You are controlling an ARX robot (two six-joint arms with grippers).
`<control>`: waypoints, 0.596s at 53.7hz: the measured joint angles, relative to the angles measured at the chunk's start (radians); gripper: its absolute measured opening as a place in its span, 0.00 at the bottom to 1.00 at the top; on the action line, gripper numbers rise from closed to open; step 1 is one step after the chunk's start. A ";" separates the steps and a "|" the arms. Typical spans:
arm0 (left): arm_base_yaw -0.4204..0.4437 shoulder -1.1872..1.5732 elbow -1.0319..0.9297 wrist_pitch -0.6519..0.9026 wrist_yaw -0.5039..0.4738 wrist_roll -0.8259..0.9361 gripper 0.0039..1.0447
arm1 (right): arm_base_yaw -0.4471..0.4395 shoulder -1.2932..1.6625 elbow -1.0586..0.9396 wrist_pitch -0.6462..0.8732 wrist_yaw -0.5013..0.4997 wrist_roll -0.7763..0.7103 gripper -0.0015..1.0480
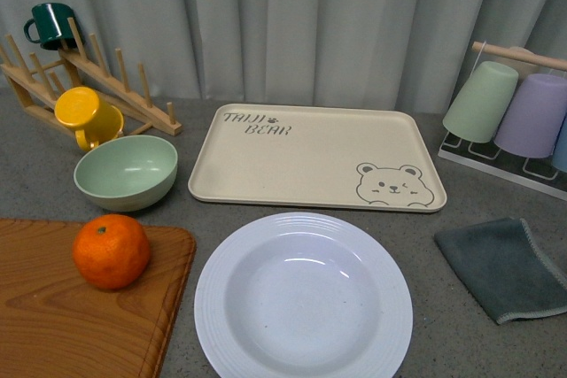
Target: Place orange and plate with both arms
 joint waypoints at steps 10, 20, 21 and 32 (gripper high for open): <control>0.000 0.000 0.000 0.000 0.000 0.000 0.94 | 0.000 0.000 0.000 0.000 0.000 0.000 0.91; 0.000 0.000 0.000 0.000 0.000 0.000 0.94 | 0.000 0.000 0.000 0.000 0.000 0.000 0.91; 0.000 0.000 0.000 0.000 0.000 0.000 0.94 | 0.000 0.000 0.000 0.000 0.000 0.000 0.91; 0.000 0.000 0.000 0.000 0.000 0.000 0.94 | 0.000 0.000 0.000 0.000 0.000 0.000 0.91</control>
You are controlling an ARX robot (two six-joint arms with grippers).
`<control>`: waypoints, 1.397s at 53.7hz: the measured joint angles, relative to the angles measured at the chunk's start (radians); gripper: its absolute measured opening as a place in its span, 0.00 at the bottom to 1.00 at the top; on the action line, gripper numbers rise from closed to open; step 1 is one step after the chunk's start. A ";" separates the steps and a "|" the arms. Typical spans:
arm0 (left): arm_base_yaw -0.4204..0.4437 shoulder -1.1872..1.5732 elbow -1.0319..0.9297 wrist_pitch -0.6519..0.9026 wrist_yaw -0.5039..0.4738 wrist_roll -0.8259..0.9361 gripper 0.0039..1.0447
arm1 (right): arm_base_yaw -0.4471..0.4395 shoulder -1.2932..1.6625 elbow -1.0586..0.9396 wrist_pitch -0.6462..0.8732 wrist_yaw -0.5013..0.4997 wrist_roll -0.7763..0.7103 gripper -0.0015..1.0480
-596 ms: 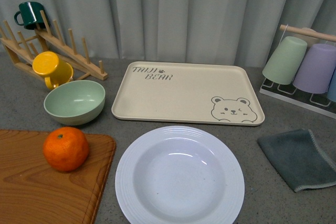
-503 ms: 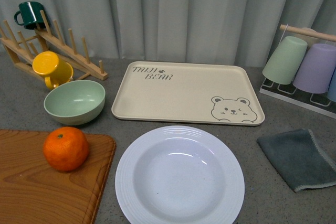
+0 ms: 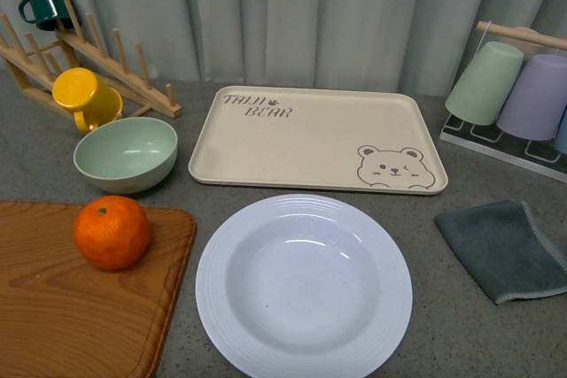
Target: Place orange and plate with both arms
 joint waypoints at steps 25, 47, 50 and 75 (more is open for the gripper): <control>0.000 0.000 0.000 0.000 0.000 0.000 0.94 | 0.000 0.000 0.000 0.000 0.000 0.000 0.91; 0.000 0.000 0.000 0.000 0.000 0.000 0.94 | 0.000 0.000 0.000 0.000 0.000 0.000 0.91; 0.000 0.000 0.000 0.000 0.000 0.000 0.94 | 0.000 0.000 0.000 0.000 0.000 0.000 0.91; 0.000 0.000 0.000 0.000 0.000 0.000 0.94 | 0.000 0.000 0.000 0.000 0.000 0.000 0.91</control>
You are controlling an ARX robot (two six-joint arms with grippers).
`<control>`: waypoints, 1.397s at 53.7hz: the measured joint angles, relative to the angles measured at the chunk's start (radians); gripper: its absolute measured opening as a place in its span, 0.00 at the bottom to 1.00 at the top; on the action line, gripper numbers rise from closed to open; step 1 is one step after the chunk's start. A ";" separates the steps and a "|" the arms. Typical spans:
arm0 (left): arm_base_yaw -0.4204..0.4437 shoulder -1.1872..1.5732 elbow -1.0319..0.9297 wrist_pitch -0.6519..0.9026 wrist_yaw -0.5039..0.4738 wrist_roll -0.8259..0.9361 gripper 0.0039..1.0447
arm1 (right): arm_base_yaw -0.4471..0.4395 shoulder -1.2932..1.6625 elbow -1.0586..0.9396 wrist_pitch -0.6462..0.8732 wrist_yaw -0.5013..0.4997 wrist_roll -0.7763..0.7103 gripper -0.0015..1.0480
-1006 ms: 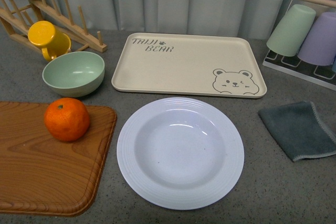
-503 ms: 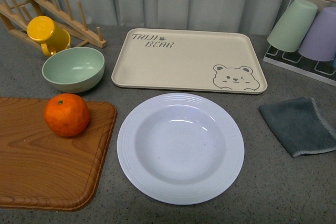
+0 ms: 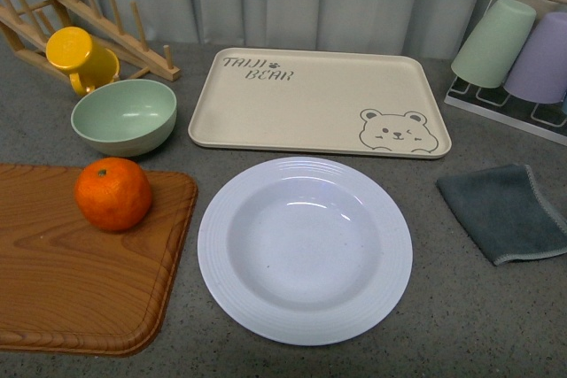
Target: Place orange and plate with both arms
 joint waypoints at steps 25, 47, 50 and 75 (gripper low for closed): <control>-0.031 0.018 0.007 -0.030 -0.092 -0.030 0.94 | 0.000 0.000 0.000 0.000 0.000 0.000 0.91; -0.014 0.562 0.096 0.193 -0.214 -0.244 0.94 | 0.000 0.000 0.000 0.000 0.003 0.000 0.91; -0.021 0.666 0.124 0.244 -0.168 -0.269 0.94 | 0.000 0.000 0.000 0.000 0.002 0.000 0.91; -0.151 1.469 0.478 0.381 0.010 -0.287 0.94 | 0.000 0.000 0.000 0.000 0.002 0.000 0.91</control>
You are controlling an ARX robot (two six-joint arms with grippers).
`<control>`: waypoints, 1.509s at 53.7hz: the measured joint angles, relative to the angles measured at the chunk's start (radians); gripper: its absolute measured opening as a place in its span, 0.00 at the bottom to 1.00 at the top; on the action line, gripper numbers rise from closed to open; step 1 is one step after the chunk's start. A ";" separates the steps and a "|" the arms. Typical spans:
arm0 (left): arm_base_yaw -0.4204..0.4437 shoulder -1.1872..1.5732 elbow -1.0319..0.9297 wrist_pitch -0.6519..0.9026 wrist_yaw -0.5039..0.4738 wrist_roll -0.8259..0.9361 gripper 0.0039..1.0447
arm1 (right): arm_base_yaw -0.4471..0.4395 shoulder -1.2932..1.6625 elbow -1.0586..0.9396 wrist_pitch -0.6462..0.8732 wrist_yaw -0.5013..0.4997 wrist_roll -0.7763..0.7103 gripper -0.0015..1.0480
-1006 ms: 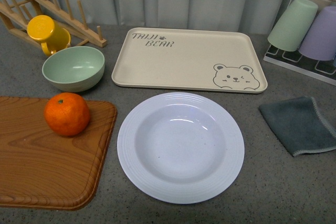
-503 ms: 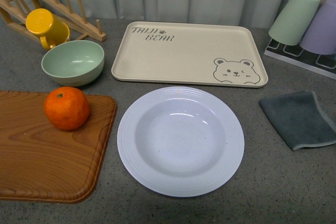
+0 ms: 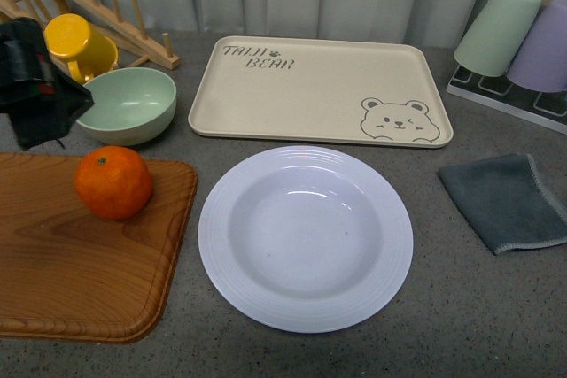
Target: Place orange and plate with both arms
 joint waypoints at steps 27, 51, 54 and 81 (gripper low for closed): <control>0.036 0.312 0.165 -0.055 -0.002 0.035 0.94 | 0.000 0.000 0.000 0.000 0.000 0.000 0.91; 0.036 0.412 0.216 -0.045 0.029 0.035 0.94 | 0.000 0.000 0.000 0.000 0.000 0.000 0.91; 0.036 0.420 0.219 -0.045 0.027 0.035 0.94 | 0.000 0.000 0.000 0.000 0.000 0.000 0.91; 0.042 0.460 0.248 -0.061 0.027 0.025 0.88 | 0.000 0.000 0.000 0.000 0.000 0.000 0.91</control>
